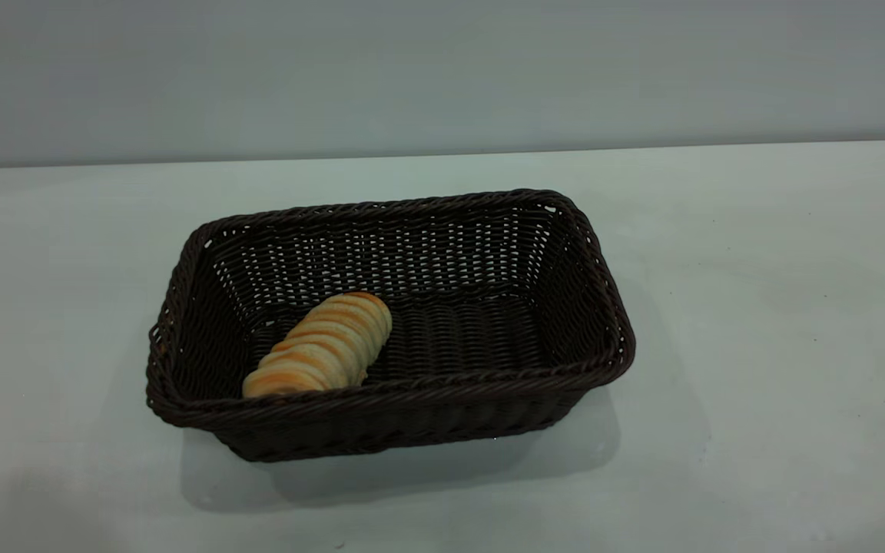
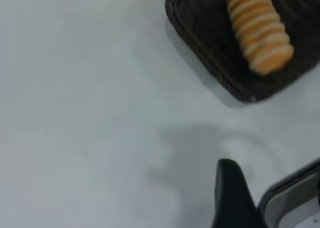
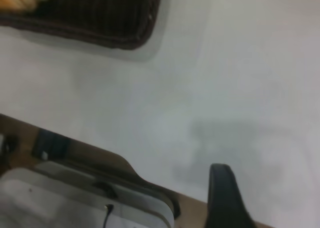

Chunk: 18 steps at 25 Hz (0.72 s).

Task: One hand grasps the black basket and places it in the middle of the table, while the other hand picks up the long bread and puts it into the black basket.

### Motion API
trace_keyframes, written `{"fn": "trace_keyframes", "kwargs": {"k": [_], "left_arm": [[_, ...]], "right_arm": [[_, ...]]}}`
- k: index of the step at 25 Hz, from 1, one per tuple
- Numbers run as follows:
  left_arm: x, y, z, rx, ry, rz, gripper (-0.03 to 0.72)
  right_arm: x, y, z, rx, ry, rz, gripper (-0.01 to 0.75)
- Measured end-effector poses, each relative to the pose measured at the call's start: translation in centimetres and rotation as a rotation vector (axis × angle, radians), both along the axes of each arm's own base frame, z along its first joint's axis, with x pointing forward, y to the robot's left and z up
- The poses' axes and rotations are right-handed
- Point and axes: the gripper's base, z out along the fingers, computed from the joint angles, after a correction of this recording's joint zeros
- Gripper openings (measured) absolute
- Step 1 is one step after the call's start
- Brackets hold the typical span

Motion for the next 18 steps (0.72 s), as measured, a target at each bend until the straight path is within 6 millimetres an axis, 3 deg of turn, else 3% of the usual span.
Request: {"fn": "trace_keyframes", "kwargs": {"k": [6,8,18], "left_arm": [[-5.6,1.9,-0.9,-0.053,-0.060,0.051,0.449],[-7.4,2.6,-1.3,-0.081,-0.089,0.077,0.449],[-13.6,4.7,-6.6,-0.128,-0.149,0.112,0.449]], "right_arm": [[-3.2,-0.9,1.8,0.052,-0.116,0.004,0.483],[-4.2,-1.3,1.6,0.054,-0.134,0.003,0.483],[-8.9,-2.8,-4.6,-0.023,-0.117,0.086,0.483]]}}
